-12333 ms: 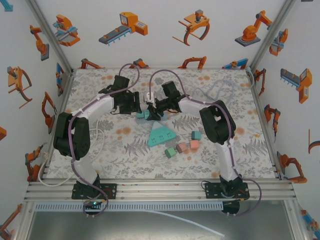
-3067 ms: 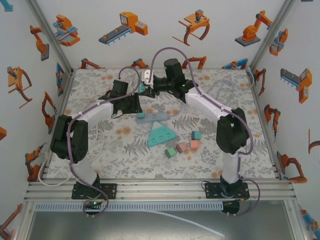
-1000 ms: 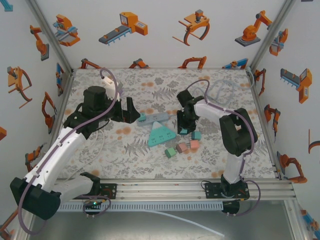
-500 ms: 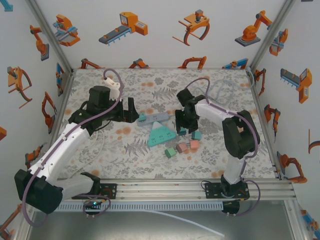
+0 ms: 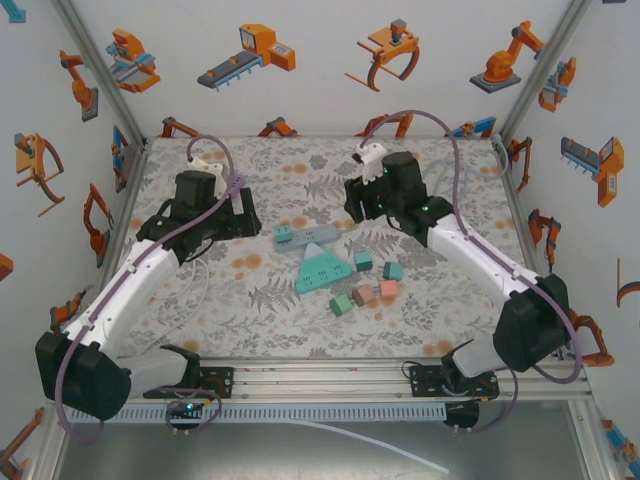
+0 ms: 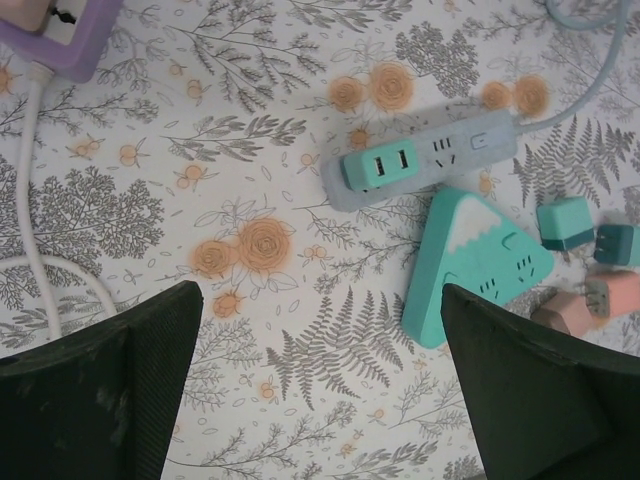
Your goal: Pull the plug off the socket
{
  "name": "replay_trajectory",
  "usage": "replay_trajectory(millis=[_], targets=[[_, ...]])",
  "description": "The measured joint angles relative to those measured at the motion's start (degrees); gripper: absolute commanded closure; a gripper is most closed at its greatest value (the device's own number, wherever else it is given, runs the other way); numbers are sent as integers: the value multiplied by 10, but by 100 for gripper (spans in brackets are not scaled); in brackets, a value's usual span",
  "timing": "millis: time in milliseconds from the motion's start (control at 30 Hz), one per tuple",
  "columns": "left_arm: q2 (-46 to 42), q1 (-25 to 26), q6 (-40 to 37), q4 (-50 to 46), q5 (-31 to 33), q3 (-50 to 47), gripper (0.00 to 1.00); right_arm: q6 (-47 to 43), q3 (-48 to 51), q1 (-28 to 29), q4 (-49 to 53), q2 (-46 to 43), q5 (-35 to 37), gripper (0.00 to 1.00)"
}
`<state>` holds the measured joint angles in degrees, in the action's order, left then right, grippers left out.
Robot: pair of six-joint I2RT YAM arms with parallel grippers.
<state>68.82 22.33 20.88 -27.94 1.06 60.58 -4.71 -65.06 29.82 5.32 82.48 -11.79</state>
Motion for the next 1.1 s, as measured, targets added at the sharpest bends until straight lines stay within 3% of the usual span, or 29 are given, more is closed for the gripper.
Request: replay_trajectory(millis=[133,233,533,800,1100], targets=[[15,-10,19,2,4,-1,13,-214,89,2,-147,9,-147,36],[22,-14,30,9,4,-12,16,-294,108,4,-237,66,-242,35],[51,-26,44,14,2,-27,17,-278,-16,5,-370,234,-447,33],[64,-33,47,14,-9,-31,18,-246,-112,17,-358,332,-488,31],[101,-37,69,23,-14,-39,20,-314,-226,51,-166,387,-461,30]])
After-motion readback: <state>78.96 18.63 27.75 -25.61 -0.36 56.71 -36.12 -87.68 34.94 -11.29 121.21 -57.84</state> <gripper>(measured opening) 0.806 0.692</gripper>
